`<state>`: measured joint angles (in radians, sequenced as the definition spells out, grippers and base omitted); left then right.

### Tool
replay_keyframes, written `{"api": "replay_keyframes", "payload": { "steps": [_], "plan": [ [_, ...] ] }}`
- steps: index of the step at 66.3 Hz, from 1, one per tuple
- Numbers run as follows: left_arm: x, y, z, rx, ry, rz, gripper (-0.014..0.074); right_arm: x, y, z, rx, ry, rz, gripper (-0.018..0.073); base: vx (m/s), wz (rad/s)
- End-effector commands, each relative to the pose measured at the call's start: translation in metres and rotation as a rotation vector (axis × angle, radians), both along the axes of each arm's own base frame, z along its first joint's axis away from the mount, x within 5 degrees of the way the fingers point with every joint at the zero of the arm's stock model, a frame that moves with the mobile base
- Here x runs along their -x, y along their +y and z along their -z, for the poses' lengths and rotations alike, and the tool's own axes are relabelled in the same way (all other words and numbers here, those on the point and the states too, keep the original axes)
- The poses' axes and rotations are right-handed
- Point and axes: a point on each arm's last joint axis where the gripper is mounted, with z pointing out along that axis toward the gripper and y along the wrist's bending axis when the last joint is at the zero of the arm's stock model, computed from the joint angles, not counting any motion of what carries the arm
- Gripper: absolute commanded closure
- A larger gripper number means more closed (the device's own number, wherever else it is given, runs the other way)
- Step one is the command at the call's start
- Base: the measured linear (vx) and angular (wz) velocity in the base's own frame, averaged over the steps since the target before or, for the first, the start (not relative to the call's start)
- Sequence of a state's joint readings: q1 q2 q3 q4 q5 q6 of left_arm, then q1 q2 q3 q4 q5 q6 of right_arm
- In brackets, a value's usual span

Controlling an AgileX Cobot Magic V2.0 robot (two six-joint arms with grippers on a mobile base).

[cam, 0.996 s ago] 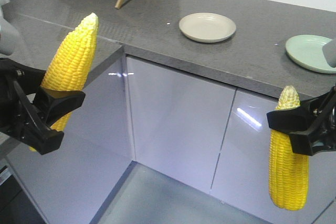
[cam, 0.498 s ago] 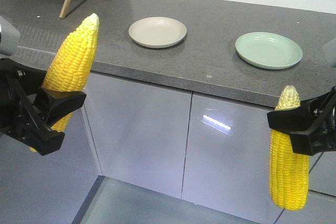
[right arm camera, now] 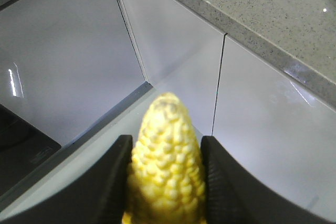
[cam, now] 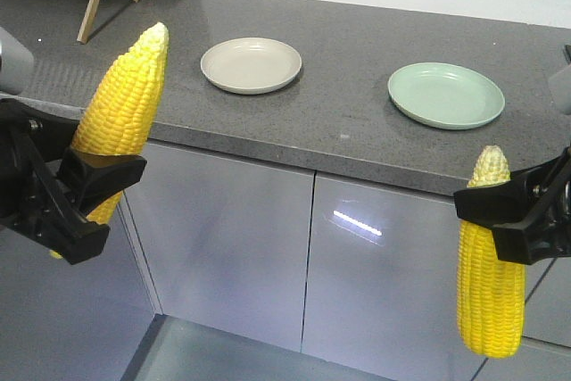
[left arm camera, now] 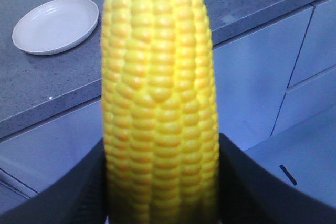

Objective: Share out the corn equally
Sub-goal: 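Drive the base toward the counter with the empty cream and green plates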

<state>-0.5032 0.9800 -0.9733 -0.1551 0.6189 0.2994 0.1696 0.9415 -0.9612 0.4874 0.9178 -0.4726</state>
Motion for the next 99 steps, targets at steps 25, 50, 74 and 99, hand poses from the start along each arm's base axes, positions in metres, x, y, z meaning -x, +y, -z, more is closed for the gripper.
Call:
{"api": "replay_keyframes", "payload": {
  "steps": [25,50,74,99],
  "plan": [
    [-0.0005,-0.0003,-0.0161,0.067,-0.083,-0.011,0.0311,-0.0005,-0.0008,-0.0139,-0.038,-0.081,0.023,0.0353,0.09,0.06],
    [-0.0005,-0.0003,-0.0161,0.067,-0.083,-0.011,0.0311,-0.0005,-0.0008,-0.0139,-0.038,-0.081,0.023,0.0353,0.09,0.03],
    [-0.0005,-0.0003,-0.0161,0.067,-0.083,-0.011,0.0311,-0.0005,-0.0008,-0.0139,-0.038,-0.081,0.023,0.0353,0.09,0.00],
    [-0.0005,-0.0003,-0.0161,0.067,-0.083,-0.011,0.0311,-0.0005,-0.0008,-0.0139,-0.038,-0.081,0.023,0.0353,0.09,-0.06]
  ]
}}
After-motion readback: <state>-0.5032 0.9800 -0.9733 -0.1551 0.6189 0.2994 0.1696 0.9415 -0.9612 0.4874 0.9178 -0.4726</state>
